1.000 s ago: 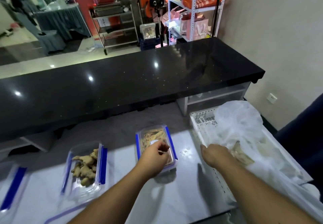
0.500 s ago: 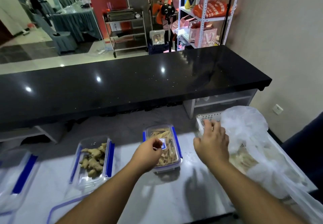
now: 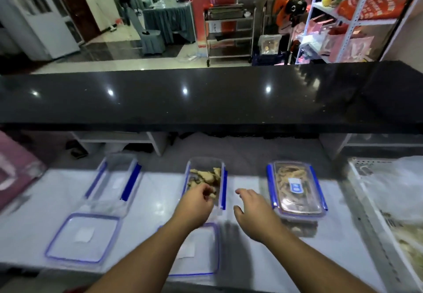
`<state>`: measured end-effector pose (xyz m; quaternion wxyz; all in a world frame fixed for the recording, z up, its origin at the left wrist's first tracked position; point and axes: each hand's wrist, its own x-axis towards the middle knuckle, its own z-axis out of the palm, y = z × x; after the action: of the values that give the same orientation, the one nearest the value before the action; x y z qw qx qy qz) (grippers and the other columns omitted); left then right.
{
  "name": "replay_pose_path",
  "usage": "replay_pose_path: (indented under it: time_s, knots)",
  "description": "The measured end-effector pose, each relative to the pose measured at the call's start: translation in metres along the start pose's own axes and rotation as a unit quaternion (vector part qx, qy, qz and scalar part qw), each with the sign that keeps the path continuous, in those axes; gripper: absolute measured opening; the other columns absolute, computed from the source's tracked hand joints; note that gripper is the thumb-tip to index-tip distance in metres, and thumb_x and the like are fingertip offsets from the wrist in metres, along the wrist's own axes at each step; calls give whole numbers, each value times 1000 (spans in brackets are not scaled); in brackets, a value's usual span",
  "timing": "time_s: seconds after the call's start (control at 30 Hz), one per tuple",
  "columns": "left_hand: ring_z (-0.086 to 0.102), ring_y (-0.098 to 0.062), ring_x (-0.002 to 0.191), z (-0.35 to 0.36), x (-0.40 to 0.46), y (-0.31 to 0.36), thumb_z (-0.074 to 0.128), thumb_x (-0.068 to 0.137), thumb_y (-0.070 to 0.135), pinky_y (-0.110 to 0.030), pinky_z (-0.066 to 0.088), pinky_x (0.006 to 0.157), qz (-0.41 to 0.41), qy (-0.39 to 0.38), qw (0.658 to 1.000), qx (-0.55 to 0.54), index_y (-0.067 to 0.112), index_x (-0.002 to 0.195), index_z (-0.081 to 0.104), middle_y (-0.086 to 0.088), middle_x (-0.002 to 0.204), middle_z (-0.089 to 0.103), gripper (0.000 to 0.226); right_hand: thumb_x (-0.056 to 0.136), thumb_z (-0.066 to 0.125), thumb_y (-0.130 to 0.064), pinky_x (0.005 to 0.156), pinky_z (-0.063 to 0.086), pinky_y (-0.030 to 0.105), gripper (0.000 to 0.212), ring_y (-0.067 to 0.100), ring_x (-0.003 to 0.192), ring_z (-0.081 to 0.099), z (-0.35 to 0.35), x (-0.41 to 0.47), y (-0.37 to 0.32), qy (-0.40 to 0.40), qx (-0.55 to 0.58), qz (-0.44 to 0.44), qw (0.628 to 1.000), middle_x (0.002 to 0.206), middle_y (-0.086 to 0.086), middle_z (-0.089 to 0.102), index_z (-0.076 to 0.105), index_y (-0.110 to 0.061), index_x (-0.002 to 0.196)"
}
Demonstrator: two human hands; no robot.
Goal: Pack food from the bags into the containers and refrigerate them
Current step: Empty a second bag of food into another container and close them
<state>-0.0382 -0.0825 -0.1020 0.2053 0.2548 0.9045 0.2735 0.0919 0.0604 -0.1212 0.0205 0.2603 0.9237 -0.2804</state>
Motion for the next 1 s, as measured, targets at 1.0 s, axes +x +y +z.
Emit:
replay_pose_path:
  time_s: [1.0]
  knots:
    - [66,-14,103,-24,20,-120,60,104,23,-16,43,88,-11,21,1000,-7,19,119,78,2,124,63,24,87,57,-41,118,31,39,58,26,133,45,63,95,-84,-55,-162,-22,985,142,4,51,46,-21,140]
